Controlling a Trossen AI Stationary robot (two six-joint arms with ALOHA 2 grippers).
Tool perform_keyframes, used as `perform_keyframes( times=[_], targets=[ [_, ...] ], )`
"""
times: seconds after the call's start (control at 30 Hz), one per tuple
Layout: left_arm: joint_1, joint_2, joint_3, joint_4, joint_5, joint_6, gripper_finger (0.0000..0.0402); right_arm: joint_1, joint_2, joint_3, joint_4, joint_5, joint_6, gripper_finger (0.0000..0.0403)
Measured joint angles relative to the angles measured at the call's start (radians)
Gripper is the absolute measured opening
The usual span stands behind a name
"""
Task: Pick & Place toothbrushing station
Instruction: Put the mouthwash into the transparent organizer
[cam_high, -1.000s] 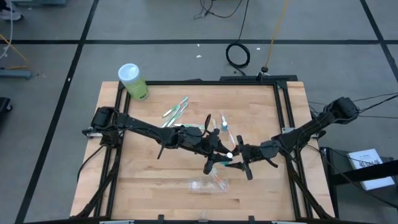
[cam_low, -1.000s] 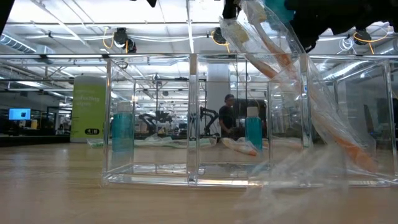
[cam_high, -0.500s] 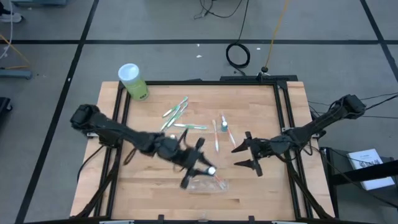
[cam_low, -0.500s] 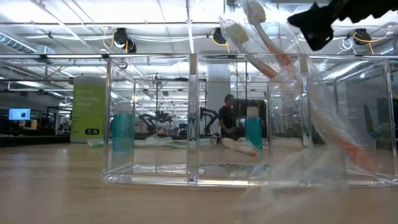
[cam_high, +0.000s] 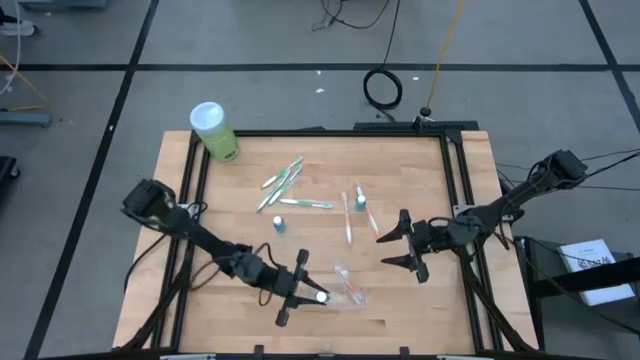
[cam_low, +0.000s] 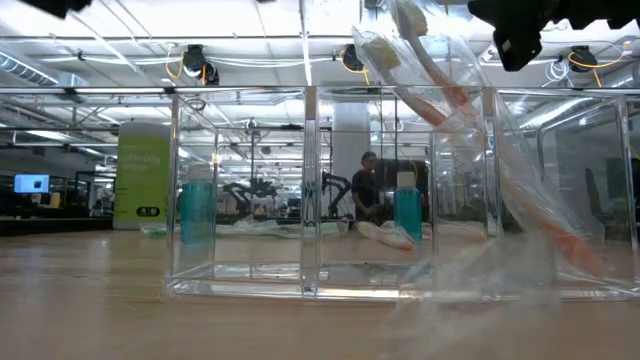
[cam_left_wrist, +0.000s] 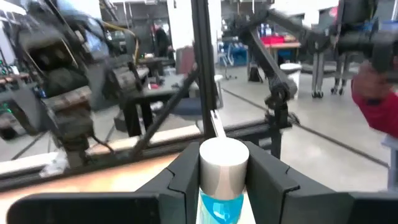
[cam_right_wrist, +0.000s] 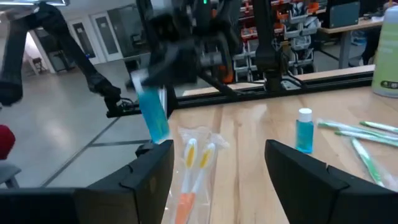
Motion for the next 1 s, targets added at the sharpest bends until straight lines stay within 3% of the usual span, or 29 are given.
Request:
perform_keyframes(
  times=[0.27, 0.47, 1.0],
  targets=[
    [0.009, 0.179, 0.022, 0.174, 0.0, 0.004, 0.0102, 0.0, 0.0, 0.0, 0.001, 0.0, 0.012, 0.0242],
    [0.03, 0.257, 0.022, 0.202, -0.005, -0.059, 0.0102, 0.0, 0.001, 0.0, 0.004, 0.0, -0.004, 0.0242],
    [0.05, 0.293, 0.022, 0.162, 0.01, -0.087, 0.0103, 0.0, 0.001, 0.0, 0.004, 0.002, -0.009, 0.0242]
  ],
)
